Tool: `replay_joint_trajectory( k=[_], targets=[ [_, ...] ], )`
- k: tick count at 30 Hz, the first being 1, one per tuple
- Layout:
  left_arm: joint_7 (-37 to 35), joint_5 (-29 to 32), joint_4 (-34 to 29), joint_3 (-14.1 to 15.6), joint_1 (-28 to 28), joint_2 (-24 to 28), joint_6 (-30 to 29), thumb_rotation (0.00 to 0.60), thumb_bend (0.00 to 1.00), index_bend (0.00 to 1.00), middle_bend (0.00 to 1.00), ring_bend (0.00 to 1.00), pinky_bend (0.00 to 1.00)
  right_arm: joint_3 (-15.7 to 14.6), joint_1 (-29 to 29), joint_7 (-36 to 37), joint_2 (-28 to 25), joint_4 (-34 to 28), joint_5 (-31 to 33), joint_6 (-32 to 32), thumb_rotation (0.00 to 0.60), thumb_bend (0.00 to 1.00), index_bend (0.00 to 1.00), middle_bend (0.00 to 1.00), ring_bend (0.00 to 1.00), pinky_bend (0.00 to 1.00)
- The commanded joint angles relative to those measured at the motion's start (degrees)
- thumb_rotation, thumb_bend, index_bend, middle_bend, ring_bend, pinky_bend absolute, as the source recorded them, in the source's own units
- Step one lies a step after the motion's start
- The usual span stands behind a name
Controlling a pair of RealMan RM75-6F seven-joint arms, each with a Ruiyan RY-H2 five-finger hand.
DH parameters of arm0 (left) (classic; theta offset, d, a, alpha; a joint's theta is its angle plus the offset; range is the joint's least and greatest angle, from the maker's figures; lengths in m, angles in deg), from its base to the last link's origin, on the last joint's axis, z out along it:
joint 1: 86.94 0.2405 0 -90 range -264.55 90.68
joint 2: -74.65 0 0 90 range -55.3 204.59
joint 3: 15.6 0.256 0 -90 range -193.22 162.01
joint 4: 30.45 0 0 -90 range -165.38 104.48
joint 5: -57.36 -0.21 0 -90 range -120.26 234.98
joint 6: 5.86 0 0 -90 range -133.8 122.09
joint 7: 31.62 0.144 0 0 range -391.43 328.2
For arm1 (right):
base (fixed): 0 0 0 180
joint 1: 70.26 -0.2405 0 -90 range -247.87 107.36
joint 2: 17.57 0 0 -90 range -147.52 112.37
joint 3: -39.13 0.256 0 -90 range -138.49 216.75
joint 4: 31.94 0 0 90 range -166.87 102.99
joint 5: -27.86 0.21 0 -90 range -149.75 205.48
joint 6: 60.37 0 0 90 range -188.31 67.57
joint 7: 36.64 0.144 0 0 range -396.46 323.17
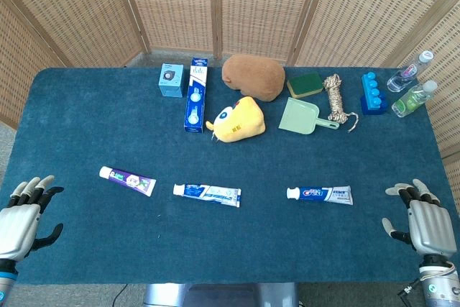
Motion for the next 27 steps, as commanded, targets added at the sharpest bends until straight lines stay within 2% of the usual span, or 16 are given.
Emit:
replay_joint_trajectory(
  k=[1, 15, 27],
  targets=[
    [-0.16, 0.16, 0.15, -0.02, -0.13, -0.13, 0.15, 0.6, 0.32, 0.19, 0.1, 0.02, 0.02, 0.0, -0.01, -0.07, 0.08, -0.01, 0.11, 0.03, 0.6, 0.29, 0.3, 0.27, 0.09, 0.21],
    [-3.55, -2.19, -0.66, -0.34, -0.36, 1.38, -0.52, 0.6, 0.32, 0.19, 0.1, 0.02, 0.02, -0.43, -0.79, 2.91, -0.43, -0.43, -1.58, -2.25, 0.6, 0.27, 0.3, 0.27, 0.09, 0.21],
    [-6.12, -3.66, -0.71, -0.99, -1.41, 2.94, 0.34, 0.6, 0.32, 0.19, 0.09, 0.02, 0.02, 1.21, -7.07, -0.5, 4.37, 0.14, 0.5, -9.37, 0.6, 0.28, 0.29, 0.27, 0.09, 0.21]
  ],
)
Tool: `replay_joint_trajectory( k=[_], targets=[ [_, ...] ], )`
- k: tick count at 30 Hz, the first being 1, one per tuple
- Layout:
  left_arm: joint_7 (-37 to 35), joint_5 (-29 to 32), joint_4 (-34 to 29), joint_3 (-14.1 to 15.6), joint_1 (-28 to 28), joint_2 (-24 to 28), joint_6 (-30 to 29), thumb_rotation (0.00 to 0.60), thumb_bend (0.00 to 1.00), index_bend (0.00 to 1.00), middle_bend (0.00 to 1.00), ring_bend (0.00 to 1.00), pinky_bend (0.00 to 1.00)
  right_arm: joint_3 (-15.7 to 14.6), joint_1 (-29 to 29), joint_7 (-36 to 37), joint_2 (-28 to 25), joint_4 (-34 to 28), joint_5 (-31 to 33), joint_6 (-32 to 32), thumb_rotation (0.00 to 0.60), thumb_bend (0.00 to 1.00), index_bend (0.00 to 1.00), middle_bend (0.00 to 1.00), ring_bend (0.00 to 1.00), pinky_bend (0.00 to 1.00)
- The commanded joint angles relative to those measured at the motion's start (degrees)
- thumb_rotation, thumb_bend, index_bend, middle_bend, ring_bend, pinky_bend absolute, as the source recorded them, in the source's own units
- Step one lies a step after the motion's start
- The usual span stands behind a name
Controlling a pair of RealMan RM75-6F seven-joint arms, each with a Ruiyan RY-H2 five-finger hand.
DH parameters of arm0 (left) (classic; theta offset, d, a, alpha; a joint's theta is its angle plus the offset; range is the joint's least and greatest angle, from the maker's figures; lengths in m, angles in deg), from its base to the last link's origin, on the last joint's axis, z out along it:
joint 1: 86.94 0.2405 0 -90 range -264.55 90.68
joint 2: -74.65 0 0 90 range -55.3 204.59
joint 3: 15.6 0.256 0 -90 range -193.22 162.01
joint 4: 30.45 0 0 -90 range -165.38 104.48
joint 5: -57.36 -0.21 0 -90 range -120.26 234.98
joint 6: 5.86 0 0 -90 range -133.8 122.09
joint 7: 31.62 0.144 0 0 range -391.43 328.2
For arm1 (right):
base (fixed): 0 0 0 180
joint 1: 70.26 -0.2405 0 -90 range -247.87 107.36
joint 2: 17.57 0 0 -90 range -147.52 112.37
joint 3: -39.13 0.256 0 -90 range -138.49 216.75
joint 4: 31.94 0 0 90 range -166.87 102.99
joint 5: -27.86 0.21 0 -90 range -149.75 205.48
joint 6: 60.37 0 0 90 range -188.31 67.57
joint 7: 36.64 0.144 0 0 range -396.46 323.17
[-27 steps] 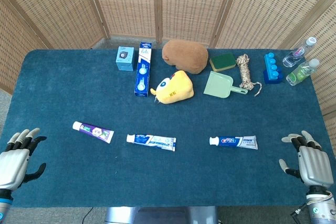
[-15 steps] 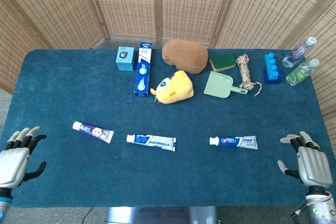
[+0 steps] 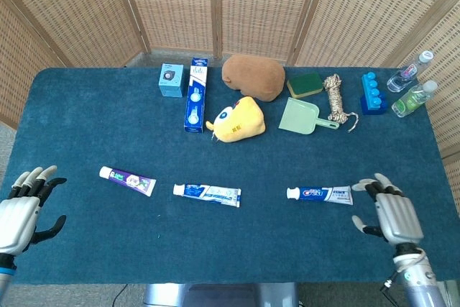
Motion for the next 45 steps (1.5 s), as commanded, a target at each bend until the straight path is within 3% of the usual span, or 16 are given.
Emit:
replay_joint_trajectory(
  k=[1, 11, 21, 31, 45],
  targets=[
    [-0.62, -0.06, 0.24, -0.1, -0.23, 0.22, 0.33, 0.6, 0.32, 0.19, 0.09, 0.02, 0.02, 0.76, -1.82, -1.78, 2.06, 0.61, 1.71, -1.63, 0.6, 0.27, 0.29, 0.26, 0.09, 0.21],
    [-2.56, 1.14, 1.41, -1.8, -2.16, 1.24, 1.84, 0.6, 0.32, 0.19, 0.09, 0.02, 0.02, 2.68, -9.98, -12.49, 10.97, 5.3, 12.52, -6.78, 0.6, 0.27, 0.29, 0.24, 0.09, 0.21],
    [-3.43, 1.7, 1.74, -2.29, -3.28, 1.57, 3.03, 0.6, 0.32, 0.19, 0.08, 0.02, 0.02, 2.51, -14.11, -17.89, 15.35, 9.89, 19.67, -7.28, 0.6, 0.27, 0.3, 0.23, 0.09, 0.21],
    [-3.32, 2.01, 1.7, -2.13, -3.41, 1.53, 3.05, 0.6, 0.32, 0.18, 0.08, 0.02, 0.02, 0.87, -15.75, -20.47, 17.81, 14.12, 22.39, -6.62, 0.6, 0.27, 0.32, 0.23, 0.09, 0.21],
    [-3.92, 1.75, 1.56, -1.88, -2.91, 2.02, 2.1, 0.6, 0.32, 0.18, 0.07, 0.01, 0.02, 0.04, -16.75, -18.65, 19.1, 19.03, 23.33, -8.11, 0.6, 0.28, 0.34, 0.24, 0.09, 0.21]
  ],
)
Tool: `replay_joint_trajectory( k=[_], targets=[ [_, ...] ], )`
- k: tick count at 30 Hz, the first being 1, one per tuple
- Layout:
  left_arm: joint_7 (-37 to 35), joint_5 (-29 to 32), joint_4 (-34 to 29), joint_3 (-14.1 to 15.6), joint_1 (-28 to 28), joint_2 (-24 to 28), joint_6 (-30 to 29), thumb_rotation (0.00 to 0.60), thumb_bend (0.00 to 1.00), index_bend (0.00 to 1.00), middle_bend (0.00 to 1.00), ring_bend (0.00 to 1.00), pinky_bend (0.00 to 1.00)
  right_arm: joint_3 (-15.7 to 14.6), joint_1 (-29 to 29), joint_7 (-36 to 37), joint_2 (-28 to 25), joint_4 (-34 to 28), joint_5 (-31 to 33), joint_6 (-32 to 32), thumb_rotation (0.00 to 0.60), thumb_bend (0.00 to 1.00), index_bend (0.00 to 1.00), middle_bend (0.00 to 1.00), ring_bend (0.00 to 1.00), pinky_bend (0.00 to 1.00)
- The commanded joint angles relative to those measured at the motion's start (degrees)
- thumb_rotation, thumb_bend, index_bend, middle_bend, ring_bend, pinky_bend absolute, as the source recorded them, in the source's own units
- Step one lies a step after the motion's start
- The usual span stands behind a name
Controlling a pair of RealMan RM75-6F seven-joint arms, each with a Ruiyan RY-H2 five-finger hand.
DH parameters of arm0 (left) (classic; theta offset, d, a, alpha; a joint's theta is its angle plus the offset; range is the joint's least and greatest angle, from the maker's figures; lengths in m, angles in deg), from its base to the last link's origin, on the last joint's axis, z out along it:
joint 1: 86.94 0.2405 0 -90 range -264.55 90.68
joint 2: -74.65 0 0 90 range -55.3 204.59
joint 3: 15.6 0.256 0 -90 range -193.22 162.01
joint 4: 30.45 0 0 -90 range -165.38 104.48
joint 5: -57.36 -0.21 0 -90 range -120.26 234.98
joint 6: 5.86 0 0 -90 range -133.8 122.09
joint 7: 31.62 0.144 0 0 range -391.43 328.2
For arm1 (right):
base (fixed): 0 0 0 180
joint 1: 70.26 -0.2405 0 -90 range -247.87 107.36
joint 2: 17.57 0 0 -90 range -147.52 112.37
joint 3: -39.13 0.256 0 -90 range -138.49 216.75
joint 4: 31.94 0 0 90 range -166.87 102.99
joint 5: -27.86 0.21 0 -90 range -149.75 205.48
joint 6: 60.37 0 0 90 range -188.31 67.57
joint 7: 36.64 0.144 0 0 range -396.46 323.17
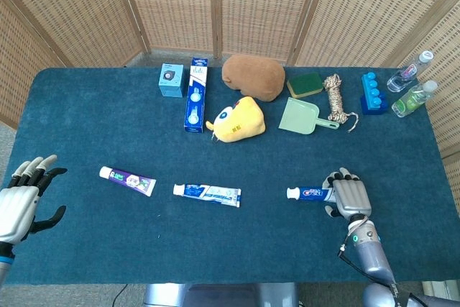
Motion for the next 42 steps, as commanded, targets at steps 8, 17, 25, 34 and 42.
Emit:
replay_joint_trajectory(
  k=[8, 17, 25, 34, 42],
  targets=[
    [-0.41, 0.01, 0.14, 0.08, 0.19, 0.08, -0.3, 0.6, 0.32, 0.18, 0.07, 0.01, 0.02, 0.19, -1.17, 0.65, 0.61, 2.22, 1.11, -1.34, 0.6, 0.29, 0.35, 0.24, 0.09, 0.21],
    [-0.32, 0.03, -0.18, -0.01, 0.17, 0.3, -0.54, 0.6, 0.32, 0.18, 0.06, 0.01, 0.02, -0.2, -1.42, 1.72, 1.09, 3.99, 1.52, -2.02, 0.6, 0.31, 0.37, 0.24, 0.1, 0.21],
    [-1.02, -0.81, -0.57, 0.52, 1.22, 1.19, -1.73, 0.6, 0.32, 0.18, 0.06, 0.0, 0.02, -0.15, -2.14, 2.82, 1.8, 4.93, 0.87, -3.29, 0.6, 0.34, 0.53, 0.27, 0.16, 0.22],
    [-2.97, -3.0, -0.77, 1.53, 3.29, 2.77, -3.97, 0.6, 0.32, 0.18, 0.06, 0.0, 0.02, -0.19, -2.6, 3.52, 3.47, 5.61, 0.91, -3.56, 0.6, 0.38, 0.63, 0.36, 0.25, 0.29],
    [-3.93, -4.42, -0.88, 1.63, 3.98, 3.13, -4.91, 0.6, 0.32, 0.18, 0.05, 0.0, 0.02, 0.18, -1.92, 6.68, 1.99, 4.51, -0.87, -3.39, 0.6, 0.4, 0.82, 0.56, 0.48, 0.47]
  ],
)
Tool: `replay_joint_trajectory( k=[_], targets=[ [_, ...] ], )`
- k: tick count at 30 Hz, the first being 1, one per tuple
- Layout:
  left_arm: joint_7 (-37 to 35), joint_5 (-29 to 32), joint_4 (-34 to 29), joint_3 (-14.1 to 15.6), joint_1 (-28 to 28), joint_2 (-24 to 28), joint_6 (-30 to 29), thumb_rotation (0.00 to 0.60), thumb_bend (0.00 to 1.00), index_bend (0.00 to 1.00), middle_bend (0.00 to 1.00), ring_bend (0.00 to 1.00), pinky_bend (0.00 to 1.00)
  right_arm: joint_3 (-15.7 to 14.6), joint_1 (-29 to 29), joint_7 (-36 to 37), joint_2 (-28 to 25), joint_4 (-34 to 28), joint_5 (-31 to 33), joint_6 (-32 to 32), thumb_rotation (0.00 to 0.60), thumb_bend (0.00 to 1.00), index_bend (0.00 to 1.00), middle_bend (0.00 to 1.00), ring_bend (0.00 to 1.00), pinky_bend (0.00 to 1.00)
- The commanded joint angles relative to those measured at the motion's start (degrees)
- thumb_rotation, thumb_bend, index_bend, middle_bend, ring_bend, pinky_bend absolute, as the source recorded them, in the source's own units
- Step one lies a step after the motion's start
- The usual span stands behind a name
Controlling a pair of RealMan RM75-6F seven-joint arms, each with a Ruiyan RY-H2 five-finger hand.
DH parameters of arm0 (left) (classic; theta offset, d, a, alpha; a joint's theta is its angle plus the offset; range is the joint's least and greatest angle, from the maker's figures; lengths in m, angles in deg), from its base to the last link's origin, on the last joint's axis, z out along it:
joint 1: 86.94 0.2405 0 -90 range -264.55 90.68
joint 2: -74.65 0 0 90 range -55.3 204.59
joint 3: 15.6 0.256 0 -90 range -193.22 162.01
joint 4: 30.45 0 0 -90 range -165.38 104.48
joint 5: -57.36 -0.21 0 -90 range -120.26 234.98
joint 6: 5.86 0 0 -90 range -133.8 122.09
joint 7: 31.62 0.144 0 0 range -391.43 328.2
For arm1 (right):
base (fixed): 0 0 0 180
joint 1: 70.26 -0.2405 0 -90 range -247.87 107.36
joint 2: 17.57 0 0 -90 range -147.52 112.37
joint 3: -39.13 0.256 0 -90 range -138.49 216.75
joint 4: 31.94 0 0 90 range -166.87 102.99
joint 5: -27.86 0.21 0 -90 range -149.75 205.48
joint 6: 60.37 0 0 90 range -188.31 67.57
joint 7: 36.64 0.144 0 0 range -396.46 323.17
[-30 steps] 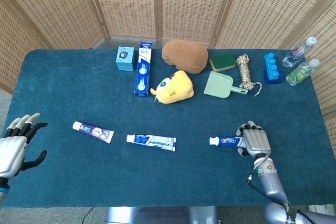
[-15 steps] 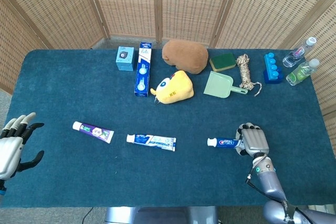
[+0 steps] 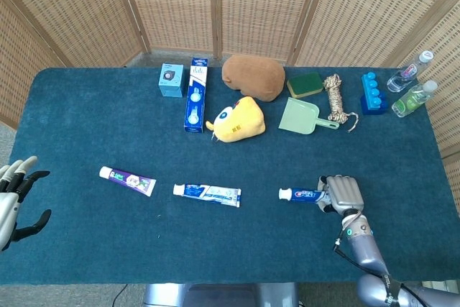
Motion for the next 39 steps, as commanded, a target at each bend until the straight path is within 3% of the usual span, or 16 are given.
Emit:
replay_joint_trajectory(
  k=[1, 7, 12, 16, 20, 29, 39],
  targets=[
    [-0.07, -0.17, -0.01, 0.02, 0.04, -0.07, 0.03, 0.6, 0.32, 0.18, 0.05, 0.0, 0.02, 0.16, 0.3, 1.23, -0.59, -0.49, -0.86, -0.08, 0.6, 0.41, 0.84, 0.6, 0.51, 0.51],
    [0.11, -0.36, -0.19, -0.2, -0.03, -0.23, 0.02, 0.6, 0.32, 0.18, 0.05, 0.0, 0.02, 0.51, 1.26, 7.37, -2.16, -0.6, -3.39, -2.24, 0.6, 0.45, 0.95, 0.72, 0.63, 0.65],
    [0.36, -0.44, -0.43, -0.27, -0.06, -0.3, 0.08, 0.6, 0.32, 0.18, 0.05, 0.0, 0.02, 1.2, 1.88, 12.98, -3.58, -0.63, -4.96, -4.53, 0.6, 0.45, 0.97, 0.76, 0.68, 0.7],
    [0.6, -0.37, -0.51, -0.29, -0.08, -0.53, 0.2, 0.6, 0.32, 0.18, 0.05, 0.0, 0.02, 2.36, 2.29, 18.38, -5.66, -1.76, -5.86, -6.86, 0.6, 0.45, 0.98, 0.77, 0.7, 0.72],
    [0.94, -0.06, -0.49, -0.38, -0.44, -0.82, 0.87, 0.6, 0.32, 0.18, 0.05, 0.0, 0.02, 4.61, 2.99, 28.52, -8.88, -3.43, -6.92, -11.87, 0.6, 0.46, 0.98, 0.78, 0.71, 0.72],
    [2.25, 1.02, -0.46, -1.37, -3.34, -1.99, 4.82, 0.6, 0.32, 0.18, 0.06, 0.0, 0.04, 7.28, 4.64, 46.9, -15.62, -6.48, -15.81, -19.83, 0.6, 0.46, 0.98, 0.79, 0.72, 0.73],
    [2.01, 2.5, 0.31, -4.16, -9.25, -5.27, 11.2, 0.6, 0.32, 0.2, 0.09, 0.02, 0.09, 7.31, 5.88, 57.71, -21.2, -11.53, -25.66, -21.77, 0.6, 0.46, 0.98, 0.79, 0.72, 0.73]
  ],
)
